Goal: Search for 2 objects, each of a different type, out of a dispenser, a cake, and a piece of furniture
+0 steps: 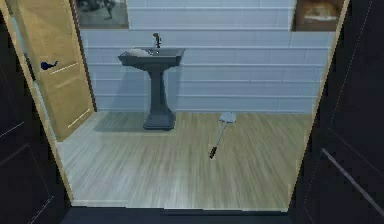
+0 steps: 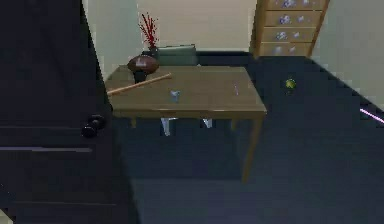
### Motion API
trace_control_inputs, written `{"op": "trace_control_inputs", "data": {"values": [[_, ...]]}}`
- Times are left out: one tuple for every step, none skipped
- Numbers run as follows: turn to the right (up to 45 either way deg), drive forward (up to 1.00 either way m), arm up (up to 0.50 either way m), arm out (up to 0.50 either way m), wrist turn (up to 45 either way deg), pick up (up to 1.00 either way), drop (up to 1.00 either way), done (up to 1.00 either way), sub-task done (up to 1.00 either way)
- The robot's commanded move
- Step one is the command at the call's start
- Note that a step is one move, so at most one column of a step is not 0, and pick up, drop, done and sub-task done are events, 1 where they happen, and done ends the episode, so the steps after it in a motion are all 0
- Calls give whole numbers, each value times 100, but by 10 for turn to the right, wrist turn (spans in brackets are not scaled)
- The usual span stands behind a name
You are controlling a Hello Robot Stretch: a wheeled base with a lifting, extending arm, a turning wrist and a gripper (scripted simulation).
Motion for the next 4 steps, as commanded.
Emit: {"op": "trace_control_inputs", "data": {"values": [[0,100,0,0,0,0,0,0,0],[0,80,0,0,0,0,0,0,0],[-270,0,0,0,0,0,0,0,0],[0,0,0,0,0,0,0,100,0]]}}
